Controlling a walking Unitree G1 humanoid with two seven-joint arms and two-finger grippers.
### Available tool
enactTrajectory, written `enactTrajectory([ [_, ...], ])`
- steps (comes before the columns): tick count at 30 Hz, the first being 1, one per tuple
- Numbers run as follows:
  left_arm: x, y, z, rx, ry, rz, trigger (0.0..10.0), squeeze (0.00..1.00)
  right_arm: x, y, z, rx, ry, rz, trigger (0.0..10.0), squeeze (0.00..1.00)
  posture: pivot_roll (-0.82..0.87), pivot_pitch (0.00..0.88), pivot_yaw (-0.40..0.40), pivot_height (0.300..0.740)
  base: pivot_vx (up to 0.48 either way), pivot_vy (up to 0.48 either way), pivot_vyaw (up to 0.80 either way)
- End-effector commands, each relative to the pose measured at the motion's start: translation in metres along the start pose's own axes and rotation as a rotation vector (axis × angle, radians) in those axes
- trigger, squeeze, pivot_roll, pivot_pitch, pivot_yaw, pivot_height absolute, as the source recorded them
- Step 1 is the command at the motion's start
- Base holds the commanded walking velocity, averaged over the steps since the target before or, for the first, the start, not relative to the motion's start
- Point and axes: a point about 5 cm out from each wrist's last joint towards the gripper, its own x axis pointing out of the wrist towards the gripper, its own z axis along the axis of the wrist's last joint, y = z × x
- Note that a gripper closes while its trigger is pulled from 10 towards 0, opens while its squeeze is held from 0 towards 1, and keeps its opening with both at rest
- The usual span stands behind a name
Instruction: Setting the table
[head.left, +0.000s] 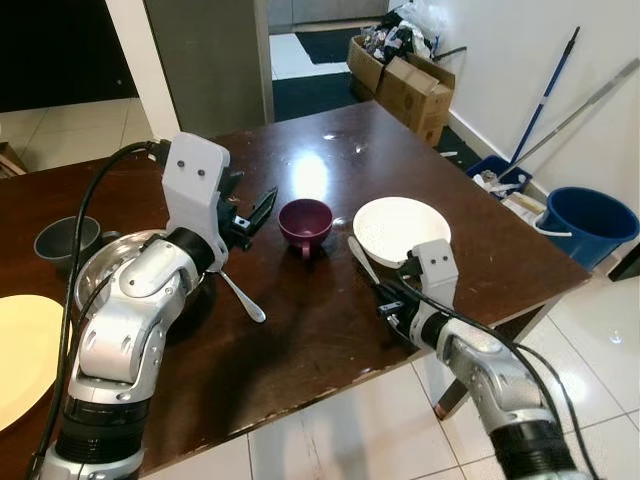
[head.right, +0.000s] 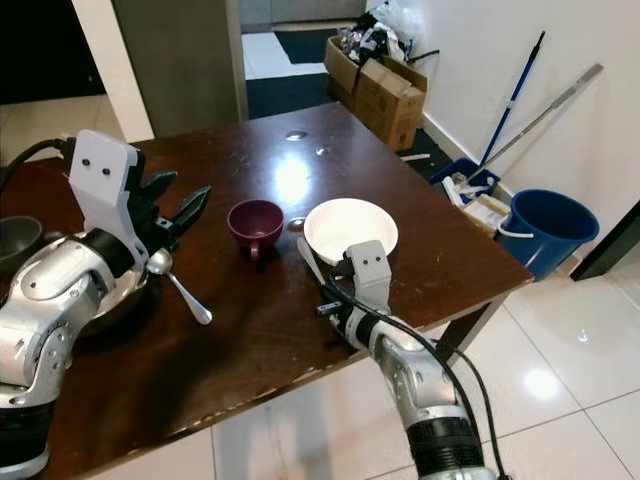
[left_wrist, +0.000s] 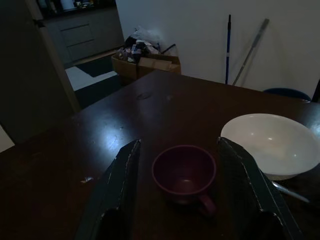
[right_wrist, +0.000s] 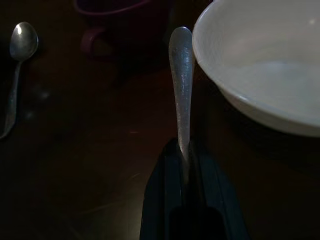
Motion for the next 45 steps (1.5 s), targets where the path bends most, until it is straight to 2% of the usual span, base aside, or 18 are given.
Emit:
enactTrajectory([
  [1,-0.002,0.000,0.000,-0.003,0.010,-0.002,10.0,0.00,0.001,-0.003,-0.003,-0.008,0.017,0.002,10.0,0.00,0.02,0.084,0.122,0.740,0.000,0.000,0.00],
  [5,-0.001,-0.001,0.001,-0.005,0.010,-0.005,10.0,0.00,0.004,-0.012,-0.001,-0.015,0.017,-0.012,10.0,0.00,0.02,0.084,0.125,0.740,0.000,0.000,0.00],
  [6,-0.001,-0.002,0.001,-0.005,0.010,-0.006,10.0,0.00,0.004,-0.012,0.000,-0.014,0.012,-0.006,10.0,0.27,0.02,0.082,0.125,0.740,0.000,0.000,0.00],
  [7,-0.001,-0.003,0.001,-0.007,0.009,-0.014,10.0,0.00,0.005,-0.013,0.002,-0.013,0.002,0.002,10.0,1.00,0.02,0.082,0.124,0.740,0.000,0.000,0.00],
  [10,-0.001,-0.004,0.002,-0.008,0.009,-0.019,10.0,0.00,0.006,-0.013,0.003,-0.012,-0.005,0.007,10.0,1.00,0.02,0.082,0.124,0.740,0.000,0.000,0.00],
  [14,-0.005,-0.011,-0.002,0.036,0.042,-0.110,10.0,0.00,0.007,-0.012,0.008,-0.014,-0.028,0.038,10.0,1.00,0.02,0.082,0.124,0.740,0.000,0.000,0.00],
  [16,-0.015,-0.012,-0.007,0.060,0.106,-0.223,10.0,0.00,0.007,-0.011,0.010,-0.026,-0.043,0.050,10.0,1.00,0.02,0.082,0.125,0.740,0.000,0.000,0.00],
  [22,-0.026,-0.010,-0.010,0.078,0.156,-0.321,10.0,0.00,0.007,-0.010,0.013,-0.040,-0.057,0.054,10.0,1.00,0.02,0.081,0.123,0.740,0.000,0.000,0.00],
  [23,-0.033,-0.007,-0.012,0.095,0.186,-0.366,10.0,0.00,0.007,-0.008,0.015,-0.048,-0.074,0.062,10.0,0.00,0.03,0.079,0.122,0.740,0.000,0.000,0.00],
  [24,-0.033,-0.007,-0.012,0.095,0.186,-0.366,10.0,0.00,0.007,-0.008,0.015,-0.048,-0.074,0.062,10.0,0.00,0.03,0.079,0.122,0.740,0.000,0.000,0.00],
  [26,-0.047,-0.006,-0.016,0.103,0.246,-0.472,10.0,0.00,0.005,0.002,0.025,-0.077,-0.136,0.084,10.0,0.00,0.02,0.076,0.120,0.740,0.000,0.000,0.00],
  [33,-0.053,-0.015,-0.024,0.037,0.257,-0.467,10.0,0.00,-0.004,0.022,0.039,-0.105,-0.252,0.069,10.0,0.00,0.01,0.071,0.118,0.740,0.000,0.000,0.00],
  [37,-0.049,-0.019,-0.032,-0.042,0.239,-0.345,10.0,0.00,-0.016,0.040,0.045,-0.076,-0.358,0.002,10.0,0.00,-0.01,0.063,0.105,0.740,0.000,0.000,0.00],
  [38,-0.046,-0.019,-0.036,-0.122,0.225,-0.252,10.0,0.00,-0.022,0.049,0.048,-0.061,-0.411,-0.060,10.0,0.00,-0.01,0.059,0.099,0.740,0.000,0.000,0.00],
  [40,-0.045,-0.018,-0.037,-0.158,0.218,-0.209,10.0,0.00,-0.025,0.052,0.048,-0.048,-0.435,-0.091,10.0,0.00,-0.02,0.056,0.096,0.740,0.000,0.000,0.00],
  [42,-0.042,-0.015,-0.040,-0.242,0.204,-0.096,10.0,0.00,-0.031,0.057,0.050,-0.046,-0.478,-0.151,10.0,0.00,-0.03,0.053,0.093,0.740,0.000,0.000,0.00],
  [43,-0.041,-0.010,-0.043,-0.272,0.198,0.013,10.0,0.00,-0.036,0.060,0.051,-0.041,-0.507,-0.203,10.0,0.00,-0.03,0.051,0.091,0.740,0.000,0.000,0.00],
  [45,-0.041,-0.010,-0.043,-0.272,0.198,0.013,10.0,0.00,-0.036,0.060,0.051,-0.041,-0.507,-0.203,10.0,0.00,-0.03,0.051,0.091,0.740,0.000,0.000,0.00],
])
